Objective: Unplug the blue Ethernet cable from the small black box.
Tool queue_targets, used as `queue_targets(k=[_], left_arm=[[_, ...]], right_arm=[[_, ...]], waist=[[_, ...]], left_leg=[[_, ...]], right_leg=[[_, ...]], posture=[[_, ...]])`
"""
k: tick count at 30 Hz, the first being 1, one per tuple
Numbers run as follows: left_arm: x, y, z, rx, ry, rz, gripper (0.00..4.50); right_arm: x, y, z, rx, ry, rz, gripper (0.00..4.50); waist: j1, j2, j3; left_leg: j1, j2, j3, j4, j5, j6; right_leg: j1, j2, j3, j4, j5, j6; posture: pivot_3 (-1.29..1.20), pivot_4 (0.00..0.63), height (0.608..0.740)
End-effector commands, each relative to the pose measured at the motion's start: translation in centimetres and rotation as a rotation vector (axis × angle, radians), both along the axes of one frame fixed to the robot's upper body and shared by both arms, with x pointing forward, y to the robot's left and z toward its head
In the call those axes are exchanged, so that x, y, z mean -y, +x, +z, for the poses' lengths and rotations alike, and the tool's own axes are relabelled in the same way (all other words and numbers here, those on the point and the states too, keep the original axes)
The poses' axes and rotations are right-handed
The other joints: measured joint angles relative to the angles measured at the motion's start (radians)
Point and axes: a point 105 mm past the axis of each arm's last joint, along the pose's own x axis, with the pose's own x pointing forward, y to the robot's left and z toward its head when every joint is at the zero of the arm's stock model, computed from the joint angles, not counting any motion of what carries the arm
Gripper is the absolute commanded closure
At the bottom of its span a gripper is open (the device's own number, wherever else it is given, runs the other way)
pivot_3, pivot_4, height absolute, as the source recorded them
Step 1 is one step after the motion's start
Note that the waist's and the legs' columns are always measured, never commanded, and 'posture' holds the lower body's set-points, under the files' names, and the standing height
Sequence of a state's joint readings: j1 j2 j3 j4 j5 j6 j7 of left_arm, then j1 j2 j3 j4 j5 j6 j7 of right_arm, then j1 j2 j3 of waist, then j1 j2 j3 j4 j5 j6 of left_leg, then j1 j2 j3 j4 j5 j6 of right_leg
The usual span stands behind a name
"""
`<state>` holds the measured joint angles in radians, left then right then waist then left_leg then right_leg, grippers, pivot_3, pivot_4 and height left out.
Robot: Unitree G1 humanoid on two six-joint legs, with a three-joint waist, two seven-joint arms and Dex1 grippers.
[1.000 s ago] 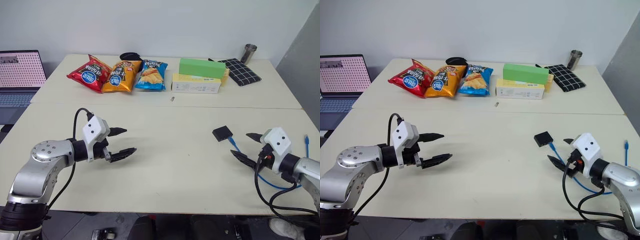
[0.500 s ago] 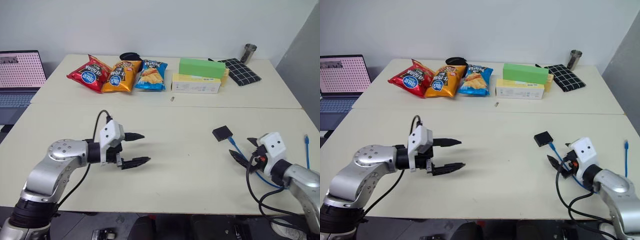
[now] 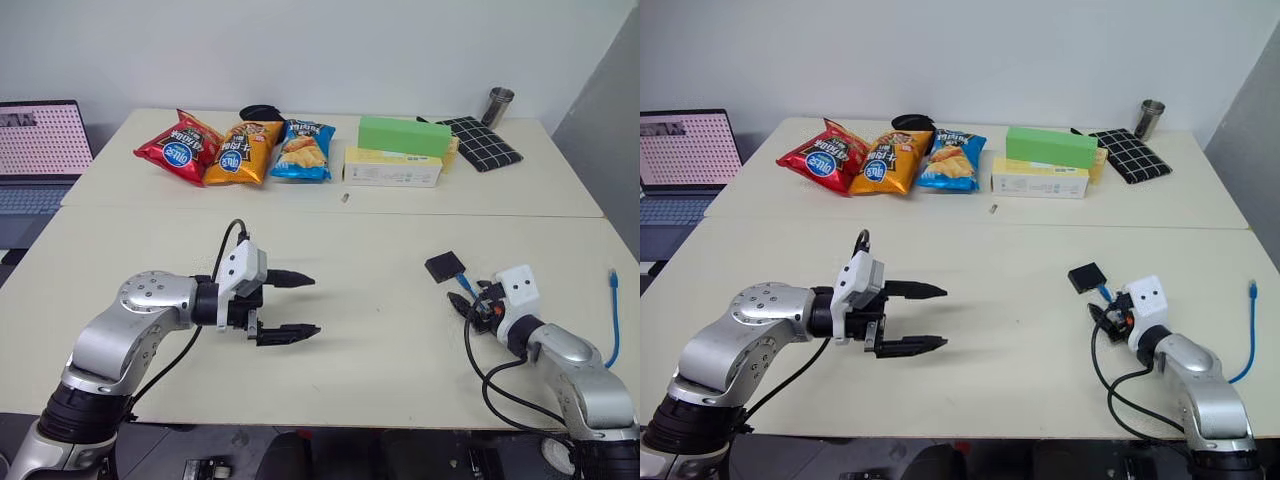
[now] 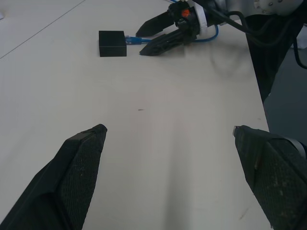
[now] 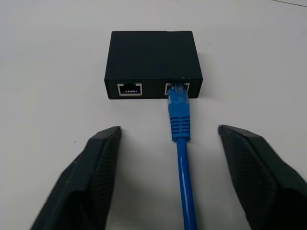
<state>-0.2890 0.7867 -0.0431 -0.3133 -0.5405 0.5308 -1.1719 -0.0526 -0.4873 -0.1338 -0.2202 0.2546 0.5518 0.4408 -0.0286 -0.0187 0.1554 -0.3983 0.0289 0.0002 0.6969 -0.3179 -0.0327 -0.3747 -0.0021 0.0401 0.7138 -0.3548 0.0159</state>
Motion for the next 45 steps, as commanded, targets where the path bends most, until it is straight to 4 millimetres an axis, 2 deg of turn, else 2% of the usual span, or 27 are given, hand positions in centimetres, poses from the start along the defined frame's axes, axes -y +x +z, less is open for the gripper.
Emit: queue_targets(k=[1,8,10,16,20,22,29,36,45], left_arm=[[0.7,-0.4,0.6,0.033,-0.008,-0.043,0.00],[0.8,-0.2,0.2,0.024,-0.011,-0.037,0.00],[0.7,0.1,0.2,0.018,-0.024,-0.017,0.00],[0.4,2.1,-0.2,-0.044,-0.106,0.100,0.00],[1.3,2.2,-0.2,-0.176,-0.204,0.098,0.00],[1.5,2.2,0.1,-0.217,-0.236,0.091,0.00],[2.0,2.1,0.5,-0.268,-0.267,0.086,0.00],[1.9,2.4,1.3,-0.294,-0.331,0.096,0.00],[2.6,2.0,1.6,-0.310,-0.366,0.050,1.52]], right_arm=[[0.3,0.4,0.6,0.023,0.009,-0.005,2.34],[0.2,0.5,1.2,0.030,-0.012,0.030,4.08],[-0.4,0.3,1.7,0.052,-0.072,0.093,4.39],[-5.3,-0.6,4.9,0.253,-0.362,0.446,4.39],[-9.6,-1.4,7.6,0.568,-0.727,0.782,4.39],[-10.7,-1.4,8.3,0.670,-0.796,0.864,4.39],[-12.9,-1.5,10.0,0.898,-0.844,0.988,4.39],[-13.9,-2.0,10.6,0.978,-0.832,1.044,4.39],[-14.9,-2.7,10.9,1.020,-0.805,1.071,4.39]], waist=[[0.000,0.000,0.000],[0.000,0.000,0.000],[0.000,0.000,0.000],[0.000,0.001,0.000],[-0.001,0.002,0.001],[-0.003,0.001,0.001],[-0.002,0.001,0.001],[-0.003,0.001,0.001],[-0.003,0.001,0.001]], left_leg=[[0.000,0.000,0.000,0.000,0.000,0.000],[0.000,0.000,0.000,0.000,0.000,0.000],[0.000,0.000,0.000,0.000,0.000,0.000],[0.000,0.000,0.000,0.000,0.000,0.000],[0.000,0.000,0.000,0.001,0.000,0.000],[-0.001,0.000,0.000,0.001,0.000,0.000],[-0.001,0.000,0.000,0.002,0.000,0.000],[-0.001,0.000,0.000,0.002,0.000,0.000],[-0.001,0.000,0.000,0.002,0.000,0.000]], right_leg=[[0.000,0.000,0.000,0.000,0.000,0.000],[0.000,0.000,0.000,0.000,0.000,0.000],[0.000,0.000,0.000,0.000,0.000,0.000],[-0.001,0.000,0.000,0.000,0.000,0.000],[-0.001,0.000,0.000,0.000,0.000,0.000],[-0.001,0.000,0.000,0.000,0.000,0.000],[-0.001,-0.001,0.000,0.000,0.000,0.000],[-0.001,-0.001,-0.001,0.001,0.000,0.000],[-0.001,-0.001,-0.001,0.001,0.000,0.000]], posture=[[0.00,0.150,0.740],[0.00,0.150,0.740],[0.00,0.150,0.740],[0.00,0.150,0.740],[0.00,0.150,0.740],[0.00,0.150,0.740],[0.00,0.150,0.740],[0.00,0.150,0.740],[0.00,0.150,0.740]])
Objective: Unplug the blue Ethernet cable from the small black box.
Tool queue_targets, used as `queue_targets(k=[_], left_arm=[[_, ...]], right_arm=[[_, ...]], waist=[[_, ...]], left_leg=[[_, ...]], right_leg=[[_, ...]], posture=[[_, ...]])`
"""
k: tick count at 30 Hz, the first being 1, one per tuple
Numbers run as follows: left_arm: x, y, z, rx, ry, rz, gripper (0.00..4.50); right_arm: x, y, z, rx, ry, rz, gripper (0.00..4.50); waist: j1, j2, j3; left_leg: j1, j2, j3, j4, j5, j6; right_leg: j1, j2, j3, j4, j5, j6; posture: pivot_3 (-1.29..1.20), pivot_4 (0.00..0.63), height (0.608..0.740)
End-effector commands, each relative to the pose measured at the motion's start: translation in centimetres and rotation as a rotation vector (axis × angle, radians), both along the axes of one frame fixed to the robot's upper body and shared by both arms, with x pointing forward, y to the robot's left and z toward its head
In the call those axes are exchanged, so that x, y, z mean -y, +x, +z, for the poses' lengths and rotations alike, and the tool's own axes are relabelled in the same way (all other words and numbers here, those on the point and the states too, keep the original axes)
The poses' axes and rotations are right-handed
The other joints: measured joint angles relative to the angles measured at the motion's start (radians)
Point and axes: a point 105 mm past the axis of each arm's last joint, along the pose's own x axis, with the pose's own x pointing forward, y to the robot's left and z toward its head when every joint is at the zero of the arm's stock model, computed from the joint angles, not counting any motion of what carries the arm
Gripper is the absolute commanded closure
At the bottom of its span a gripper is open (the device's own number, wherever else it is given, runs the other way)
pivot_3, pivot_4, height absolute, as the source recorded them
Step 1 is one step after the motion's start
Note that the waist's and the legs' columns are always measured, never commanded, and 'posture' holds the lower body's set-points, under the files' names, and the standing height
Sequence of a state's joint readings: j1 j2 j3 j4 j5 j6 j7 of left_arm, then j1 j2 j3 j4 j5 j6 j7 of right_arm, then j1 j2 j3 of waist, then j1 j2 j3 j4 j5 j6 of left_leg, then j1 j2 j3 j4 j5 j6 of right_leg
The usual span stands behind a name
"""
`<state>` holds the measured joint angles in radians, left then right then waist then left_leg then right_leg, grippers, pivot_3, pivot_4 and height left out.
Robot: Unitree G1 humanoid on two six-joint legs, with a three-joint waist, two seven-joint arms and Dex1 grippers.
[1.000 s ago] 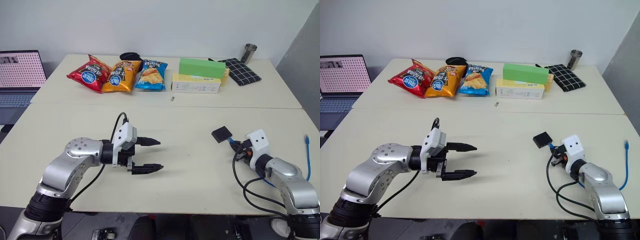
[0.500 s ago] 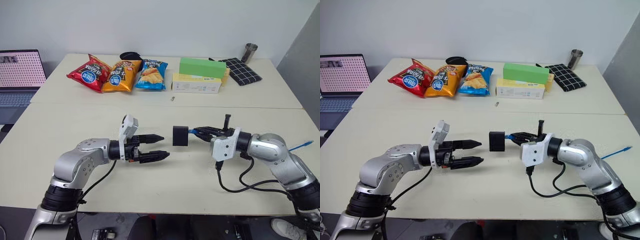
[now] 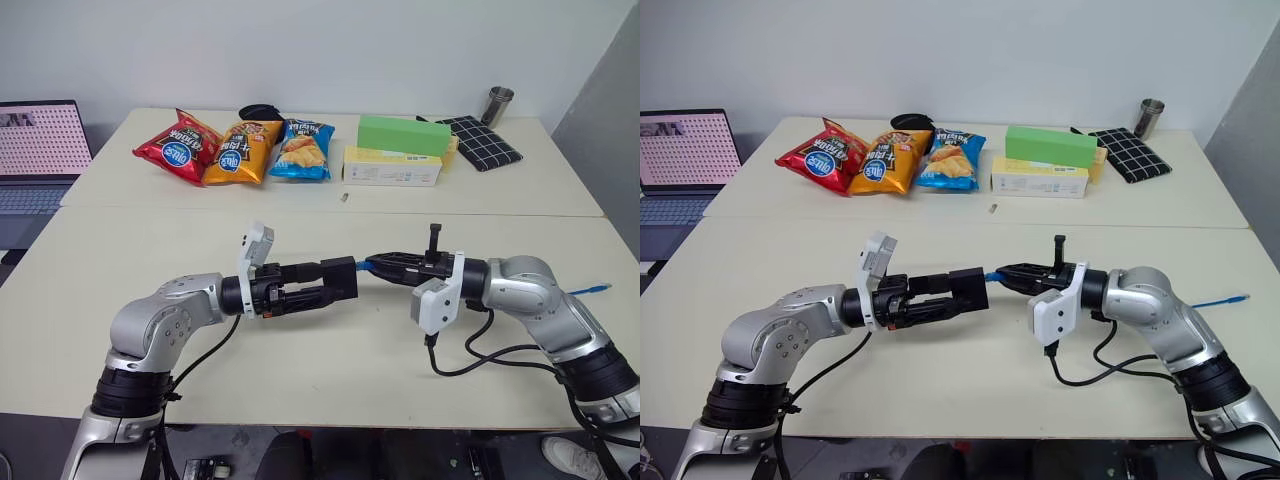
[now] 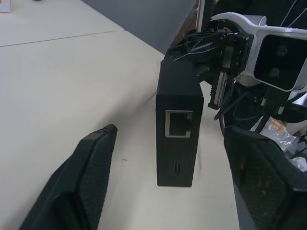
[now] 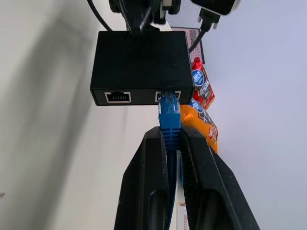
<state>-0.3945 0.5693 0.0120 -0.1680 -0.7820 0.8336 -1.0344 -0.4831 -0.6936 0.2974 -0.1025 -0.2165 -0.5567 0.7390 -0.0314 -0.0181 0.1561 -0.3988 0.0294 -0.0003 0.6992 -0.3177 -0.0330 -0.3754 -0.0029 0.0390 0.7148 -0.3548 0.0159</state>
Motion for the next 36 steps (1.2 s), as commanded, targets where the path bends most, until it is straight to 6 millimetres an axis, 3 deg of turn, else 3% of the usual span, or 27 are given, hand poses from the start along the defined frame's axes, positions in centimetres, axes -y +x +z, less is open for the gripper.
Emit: queue_targets(k=[1,12,14,19,22,24,30,36], left_arm=[[0.2,-0.2,1.1,0.030,-0.024,-0.021,1.77],[0.0,0.0,0.6,0.021,0.004,-0.006,3.71],[0.0,0.0,0.6,0.021,0.008,-0.010,3.71],[0.0,0.0,0.5,0.027,0.011,-0.016,3.71],[0.0,0.0,0.5,0.048,0.028,-0.029,3.71],[0.0,0.0,0.4,0.064,0.043,-0.035,3.71],[0.4,-0.6,-0.2,0.211,0.137,-0.128,3.72],[0.6,-1.2,-0.3,0.309,0.169,-0.183,3.72]], right_arm=[[-0.7,-0.7,1.1,0.049,0.018,0.045,4.39],[-0.8,-0.9,0.7,0.071,-0.020,0.070,4.39],[-0.7,-1.0,0.6,0.062,-0.033,0.077,3.65],[-0.2,-1.2,0.4,0.012,-0.070,0.078,2.57],[0.8,-1.5,0.3,-0.128,-0.094,0.038,1.89],[1.0,-1.8,0.8,-0.241,-0.039,0.008,1.89],[-0.2,-3.1,2.9,-0.891,0.277,-0.044,1.89],[-0.9,-3.1,1.9,-1.154,0.304,-0.084,1.89]], waist=[[0.000,0.000,0.000],[0.000,0.000,0.000],[0.000,0.000,0.000],[0.000,0.000,0.000],[0.001,0.000,0.000],[0.002,0.000,0.000],[0.002,0.000,0.000],[0.002,0.000,0.000]], left_leg=[[0.000,0.000,0.000,0.000,0.000,0.000],[0.000,0.000,0.000,0.000,0.000,0.000],[0.000,0.000,0.000,0.000,0.000,0.000],[0.000,0.000,0.000,0.000,0.000,0.000],[0.000,0.000,0.000,0.000,0.000,0.000],[0.000,0.000,0.000,0.000,0.000,0.000],[0.000,0.000,-0.001,0.000,0.000,0.000],[-0.001,0.000,-0.002,0.000,0.000,0.000]], right_leg=[[0.000,0.000,0.000,0.000,0.000,0.000],[0.000,0.000,0.000,0.000,0.000,0.000],[0.000,0.000,0.000,0.000,0.000,0.000],[0.000,0.000,0.000,0.000,0.000,0.000],[0.000,0.000,0.000,0.000,0.000,0.000],[0.000,0.000,0.000,0.000,0.000,0.000],[0.001,0.000,-0.001,0.000,0.000,0.000],[0.001,0.000,-0.001,-0.001,0.000,0.000]], posture=[[0.00,0.150,0.740],[0.00,0.150,0.740],[0.00,0.150,0.740],[0.00,0.150,0.740],[0.00,0.150,0.740],[0.00,0.150,0.740],[0.00,0.150,0.740],[0.00,0.150,0.740]])
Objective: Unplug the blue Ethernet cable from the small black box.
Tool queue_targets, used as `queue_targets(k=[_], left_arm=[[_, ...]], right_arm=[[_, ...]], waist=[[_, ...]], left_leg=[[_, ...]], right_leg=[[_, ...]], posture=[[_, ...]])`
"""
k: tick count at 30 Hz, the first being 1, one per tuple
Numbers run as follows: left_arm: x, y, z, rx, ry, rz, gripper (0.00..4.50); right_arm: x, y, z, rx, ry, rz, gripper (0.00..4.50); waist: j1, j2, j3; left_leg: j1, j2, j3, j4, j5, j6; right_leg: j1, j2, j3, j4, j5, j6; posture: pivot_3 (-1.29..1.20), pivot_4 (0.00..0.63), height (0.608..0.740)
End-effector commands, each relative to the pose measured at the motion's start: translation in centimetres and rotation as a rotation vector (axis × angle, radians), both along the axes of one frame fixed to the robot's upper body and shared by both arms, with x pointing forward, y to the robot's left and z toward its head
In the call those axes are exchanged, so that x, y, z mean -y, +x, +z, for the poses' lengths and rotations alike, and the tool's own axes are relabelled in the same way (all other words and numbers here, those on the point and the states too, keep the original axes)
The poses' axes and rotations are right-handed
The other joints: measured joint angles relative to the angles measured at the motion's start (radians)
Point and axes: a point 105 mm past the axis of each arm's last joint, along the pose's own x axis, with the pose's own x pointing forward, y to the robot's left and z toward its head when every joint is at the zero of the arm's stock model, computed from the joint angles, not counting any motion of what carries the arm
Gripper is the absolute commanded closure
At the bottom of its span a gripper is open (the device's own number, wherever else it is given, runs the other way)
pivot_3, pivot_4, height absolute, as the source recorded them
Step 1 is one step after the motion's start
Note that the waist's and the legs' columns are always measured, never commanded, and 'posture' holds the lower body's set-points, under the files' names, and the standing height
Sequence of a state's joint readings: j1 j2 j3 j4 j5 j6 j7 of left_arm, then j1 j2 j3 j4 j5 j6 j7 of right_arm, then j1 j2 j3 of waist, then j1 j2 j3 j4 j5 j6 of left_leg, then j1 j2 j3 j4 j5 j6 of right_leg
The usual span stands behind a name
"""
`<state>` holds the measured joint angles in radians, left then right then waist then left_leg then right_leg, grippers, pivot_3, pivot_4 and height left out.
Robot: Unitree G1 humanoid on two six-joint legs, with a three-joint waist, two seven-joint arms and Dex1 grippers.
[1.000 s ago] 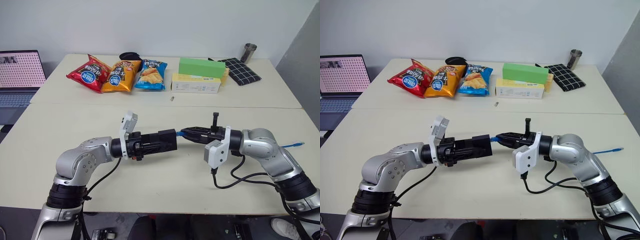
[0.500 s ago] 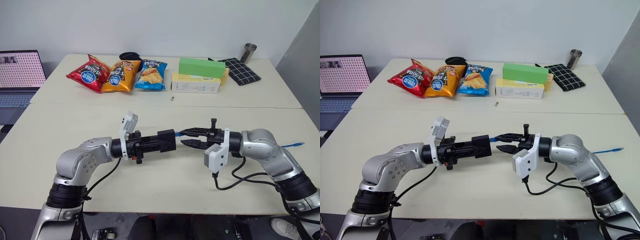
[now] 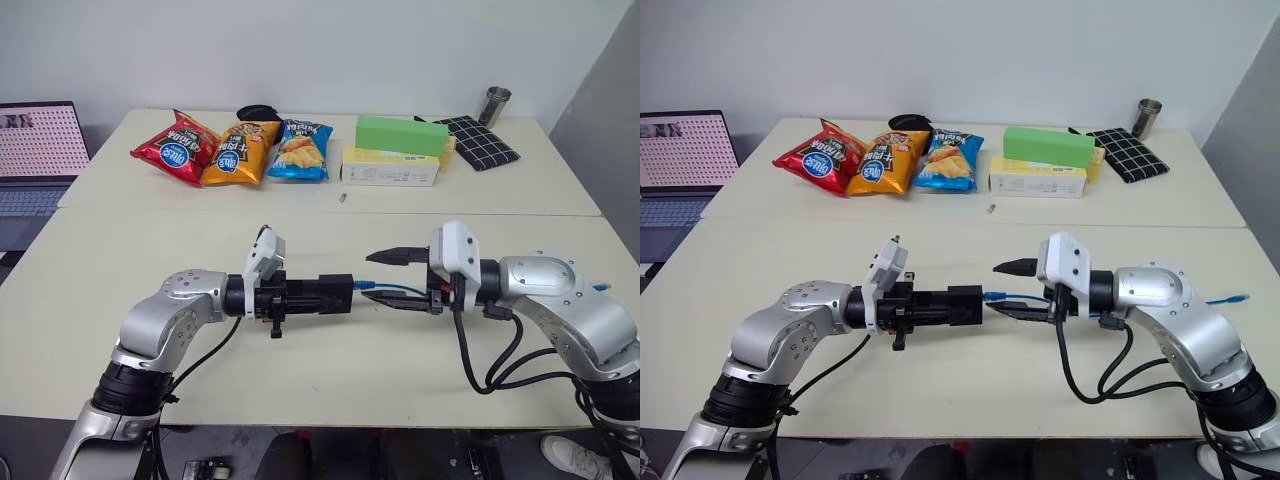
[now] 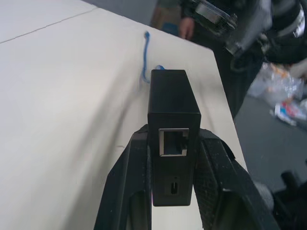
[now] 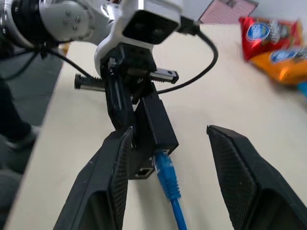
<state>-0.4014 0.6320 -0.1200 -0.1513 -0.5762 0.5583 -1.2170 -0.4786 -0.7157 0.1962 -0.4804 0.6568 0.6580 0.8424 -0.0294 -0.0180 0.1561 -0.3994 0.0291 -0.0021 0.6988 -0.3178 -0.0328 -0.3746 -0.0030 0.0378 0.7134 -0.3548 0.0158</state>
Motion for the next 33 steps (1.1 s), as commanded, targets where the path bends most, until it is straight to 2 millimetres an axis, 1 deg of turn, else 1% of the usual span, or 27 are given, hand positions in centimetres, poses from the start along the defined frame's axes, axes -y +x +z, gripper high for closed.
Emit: queue_targets(k=[1,8,18,20,21,22,23,24,25,26,28,31,33], left_arm=[[0.2,-0.4,0.9,0.084,-0.001,-0.038,3.72],[0.2,-0.5,1.1,0.106,0.000,-0.044,3.72],[0.2,-0.8,0.9,0.116,0.002,-0.049,3.72],[0.1,-0.8,0.8,0.116,0.001,-0.049,3.72],[0.1,-0.8,0.8,0.116,0.000,-0.048,3.72],[0.1,-0.8,0.8,0.116,-0.001,-0.048,3.72],[0.1,-0.8,0.8,0.116,-0.001,-0.048,3.72],[0.2,-0.8,0.8,0.117,-0.002,-0.048,3.72],[0.2,-0.9,0.9,0.117,-0.003,-0.048,3.72],[0.2,-0.9,0.9,0.118,-0.005,-0.049,3.72],[0.3,-0.9,1.0,0.119,-0.007,-0.050,3.72],[0.4,-1.0,1.1,0.118,-0.006,-0.061,3.72],[0.4,-1.2,1.2,0.115,-0.009,-0.069,3.72]], right_arm=[[-0.3,-0.6,0.4,-0.087,0.017,0.026,1.89],[-0.5,-0.4,-0.3,-0.163,-0.001,0.039,1.89],[-0.7,0.1,-0.6,-0.177,-0.015,0.041,1.89],[-0.6,0.1,-0.7,-0.176,-0.024,0.044,2.25],[-0.6,0.1,-0.8,-0.175,-0.029,0.046,2.26],[-0.6,0.1,-0.8,-0.173,-0.033,0.048,2.61],[-0.6,0.1,-0.8,-0.172,-0.035,0.050,2.77],[-0.6,0.1,-0.9,-0.170,-0.040,0.054,3.09],[-0.6,0.1,-0.9,-0.169,-0.046,0.058,3.23],[-0.6,0.0,-0.9,-0.167,-0.052,0.063,3.52],[-0.6,0.0,-1.0,-0.166,-0.058,0.068,3.95],[-0.5,-0.1,-1.0,-0.165,-0.063,0.073,4.37],[-0.5,-0.1,-1.1,-0.164,-0.070,0.079,4.44]], waist=[[0.001,0.000,0.000],[0.000,0.000,0.000],[0.000,0.000,0.000],[0.000,0.000,0.000],[0.000,0.000,0.000],[0.000,0.000,0.000],[0.000,0.000,0.000],[0.000,0.000,0.000],[0.000,0.000,0.000],[0.000,0.000,0.000],[0.000,0.000,0.000],[0.000,0.000,0.000],[0.000,0.000,0.000]], left_leg=[[0.000,0.000,0.000,0.000,0.000,0.000],[0.000,0.000,0.000,0.000,0.000,0.001],[0.000,0.000,0.000,0.000,0.000,0.001],[0.000,0.000,0.000,0.000,0.000,0.001],[0.000,0.000,0.000,0.000,0.000,0.001],[0.000,0.000,0.000,0.000,0.000,0.001],[0.000,0.000,0.000,0.000,0.000,0.001],[0.000,0.000,0.000,0.000,0.000,0.001],[0.000,0.000,0.000,0.000,0.000,0.001],[0.000,0.000,0.000,0.000,0.000,0.001],[0.000,0.000,0.000,0.000,0.000,0.001],[0.000,0.000,0.000,0.000,-0.001,0.001],[0.000,0.000,0.000,0.000,-0.002,0.003]], right_leg=[[0.000,0.000,0.000,0.000,0.000,0.000],[0.000,0.000,0.000,0.000,0.000,0.000],[0.000,0.000,0.000,0.000,0.000,0.000],[0.000,0.000,0.000,0.000,0.000,0.000],[0.000,0.000,0.000,0.000,0.000,0.000],[0.000,0.000,0.000,0.000,0.000,0.000],[0.000,0.000,0.000,0.000,0.000,0.000],[0.000,0.000,0.000,0.000,0.000,0.000],[0.000,0.000,0.000,0.000,0.000,0.000],[0.000,0.000,0.000,0.000,0.000,0.000],[0.000,0.000,0.000,0.000,0.000,0.000],[0.000,0.000,0.000,0.000,0.000,0.000],[0.000,0.000,0.000,0.000,0.000,0.000]], posture=[[0.00,0.150,0.740],[0.00,0.150,0.740],[0.00,0.150,0.740],[0.00,0.150,0.740],[0.00,0.150,0.740],[0.00,0.150,0.740],[0.00,0.150,0.740],[0.00,0.150,0.740],[0.00,0.150,0.740],[0.00,0.150,0.740],[0.00,0.150,0.740],[0.00,0.150,0.740],[0.00,0.150,0.740]])
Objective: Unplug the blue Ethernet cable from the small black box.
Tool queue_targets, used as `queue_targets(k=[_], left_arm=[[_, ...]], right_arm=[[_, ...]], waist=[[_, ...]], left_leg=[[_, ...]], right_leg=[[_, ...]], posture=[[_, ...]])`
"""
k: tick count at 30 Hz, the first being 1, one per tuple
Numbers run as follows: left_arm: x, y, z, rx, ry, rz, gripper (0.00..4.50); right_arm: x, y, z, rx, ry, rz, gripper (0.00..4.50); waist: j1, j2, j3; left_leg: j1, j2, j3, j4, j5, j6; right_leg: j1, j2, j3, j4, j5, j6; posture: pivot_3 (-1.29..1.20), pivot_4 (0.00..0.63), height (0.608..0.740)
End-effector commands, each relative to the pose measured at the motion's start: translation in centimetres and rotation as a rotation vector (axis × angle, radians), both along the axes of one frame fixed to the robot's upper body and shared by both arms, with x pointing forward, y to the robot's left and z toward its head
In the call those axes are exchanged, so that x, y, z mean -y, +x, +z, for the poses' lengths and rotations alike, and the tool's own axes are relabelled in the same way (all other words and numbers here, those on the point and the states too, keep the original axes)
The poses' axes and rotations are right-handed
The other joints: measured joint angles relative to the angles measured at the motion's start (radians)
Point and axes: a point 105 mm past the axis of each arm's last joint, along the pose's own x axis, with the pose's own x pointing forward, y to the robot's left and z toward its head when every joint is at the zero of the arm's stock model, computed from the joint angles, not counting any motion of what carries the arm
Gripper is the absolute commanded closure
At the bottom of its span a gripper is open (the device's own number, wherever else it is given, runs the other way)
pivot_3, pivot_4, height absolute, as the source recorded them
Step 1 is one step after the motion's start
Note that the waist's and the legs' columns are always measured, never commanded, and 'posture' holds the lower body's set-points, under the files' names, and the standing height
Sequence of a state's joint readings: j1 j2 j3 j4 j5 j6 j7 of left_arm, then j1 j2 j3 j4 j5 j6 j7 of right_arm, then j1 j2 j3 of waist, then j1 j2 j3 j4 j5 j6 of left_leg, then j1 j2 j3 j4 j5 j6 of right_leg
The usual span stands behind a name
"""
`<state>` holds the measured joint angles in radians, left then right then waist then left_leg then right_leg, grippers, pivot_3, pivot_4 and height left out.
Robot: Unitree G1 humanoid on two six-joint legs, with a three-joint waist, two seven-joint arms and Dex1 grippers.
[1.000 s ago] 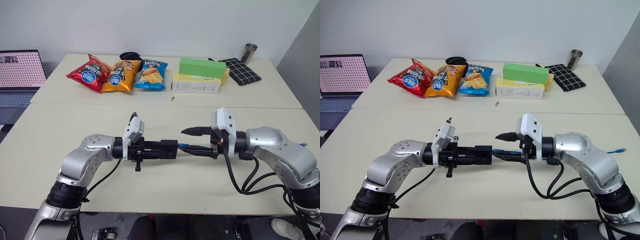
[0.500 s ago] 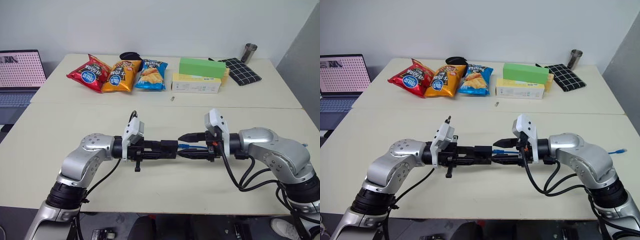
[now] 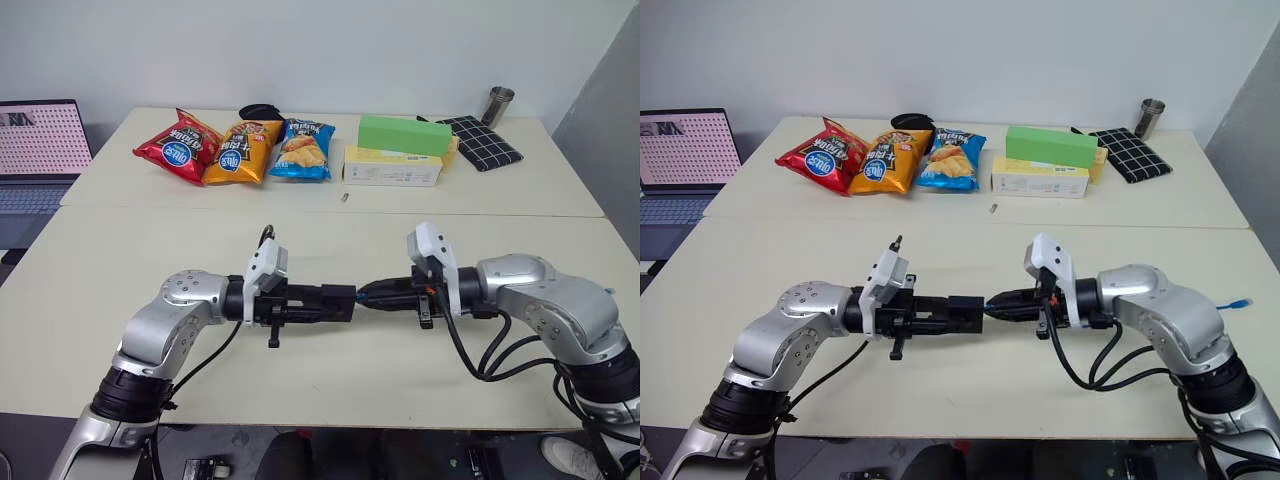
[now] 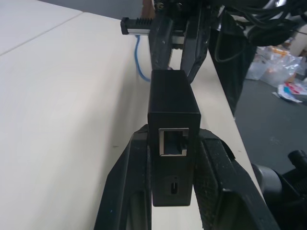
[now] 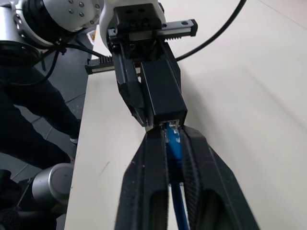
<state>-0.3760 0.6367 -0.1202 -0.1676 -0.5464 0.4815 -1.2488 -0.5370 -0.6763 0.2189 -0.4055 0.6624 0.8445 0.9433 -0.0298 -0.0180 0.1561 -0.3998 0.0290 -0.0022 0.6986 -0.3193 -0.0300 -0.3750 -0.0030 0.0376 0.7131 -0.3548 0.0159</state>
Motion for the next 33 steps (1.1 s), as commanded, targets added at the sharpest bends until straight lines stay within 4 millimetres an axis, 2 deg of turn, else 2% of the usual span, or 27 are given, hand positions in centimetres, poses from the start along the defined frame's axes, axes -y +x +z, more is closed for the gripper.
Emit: queue_targets(k=[1,10,16,22,23,24,26,29,33], left_arm=[[0.6,-0.7,1.3,0.046,-0.018,-0.046,3.72],[0.6,-1.1,1.5,0.047,-0.012,-0.074,3.72],[0.0,-0.7,1.2,0.062,0.017,-0.047,3.72],[0.2,-0.8,1.1,0.063,0.019,-0.053,3.72],[0.3,-0.9,1.1,0.063,0.020,-0.057,3.72],[0.4,-0.9,1.0,0.063,0.022,-0.062,3.72],[0.6,-1.0,1.0,0.063,0.024,-0.067,3.72],[0.6,-1.0,1.0,0.064,0.023,-0.069,3.72],[0.7,-1.0,1.0,0.065,0.022,-0.072,3.72]], right_arm=[[-0.2,-0.3,0.7,0.040,-0.007,0.033,4.44],[0.1,-0.3,0.4,0.030,-0.036,0.053,4.50],[1.4,0.2,-0.1,0.019,-0.070,0.025,4.50],[0.6,-0.5,1.0,0.004,0.005,0.041,4.50],[0.5,-0.6,1.2,0.000,0.018,0.043,4.17],[0.5,-0.7,1.4,-0.004,0.033,0.037,3.60],[0.7,-0.9,1.7,-0.015,0.050,0.027,3.37],[1.0,-1.3,1.6,-0.041,0.048,0.014,2.63],[0.9,-1.7,0.5,-0.063,0.025,-0.006,2.53]], waist=[[0.000,0.000,0.000],[0.000,0.000,0.000],[0.000,0.000,0.000],[0.000,0.000,0.000],[0.000,0.000,0.000],[0.000,0.000,0.000],[0.000,0.000,0.000],[0.001,0.000,0.000],[0.001,0.000,0.000]], left_leg=[[0.000,0.000,0.000,0.000,0.000,0.000],[0.000,0.000,0.000,0.000,0.000,0.000],[0.000,0.000,0.000,0.000,0.000,0.000],[0.000,0.000,0.000,0.000,0.000,0.000],[0.000,0.000,0.000,0.000,0.000,0.000],[0.000,0.000,0.000,0.000,0.000,0.000],[0.000,0.000,0.000,0.000,0.000,0.000],[0.000,0.000,0.000,0.000,0.000,0.000],[0.000,0.000,0.000,0.000,0.000,0.001]], right_leg=[[0.000,0.000,0.000,0.000,0.000,0.000],[0.000,0.000,0.000,0.000,0.000,0.000],[0.000,0.000,0.000,0.000,0.000,0.000],[0.000,0.000,0.000,0.000,0.000,0.000],[0.000,0.000,0.000,0.000,0.000,0.000],[0.000,0.000,0.000,0.000,0.000,0.000],[0.000,0.000,0.000,0.000,0.000,0.000],[0.000,0.000,0.000,0.000,0.000,0.000],[0.000,0.000,0.000,0.000,0.000,0.000]], posture=[[0.00,0.150,0.740],[0.00,0.150,0.740],[0.00,0.150,0.740],[0.00,0.150,0.740],[0.00,0.150,0.740],[0.00,0.150,0.740],[0.00,0.150,0.740],[0.00,0.150,0.740],[0.00,0.150,0.740]])
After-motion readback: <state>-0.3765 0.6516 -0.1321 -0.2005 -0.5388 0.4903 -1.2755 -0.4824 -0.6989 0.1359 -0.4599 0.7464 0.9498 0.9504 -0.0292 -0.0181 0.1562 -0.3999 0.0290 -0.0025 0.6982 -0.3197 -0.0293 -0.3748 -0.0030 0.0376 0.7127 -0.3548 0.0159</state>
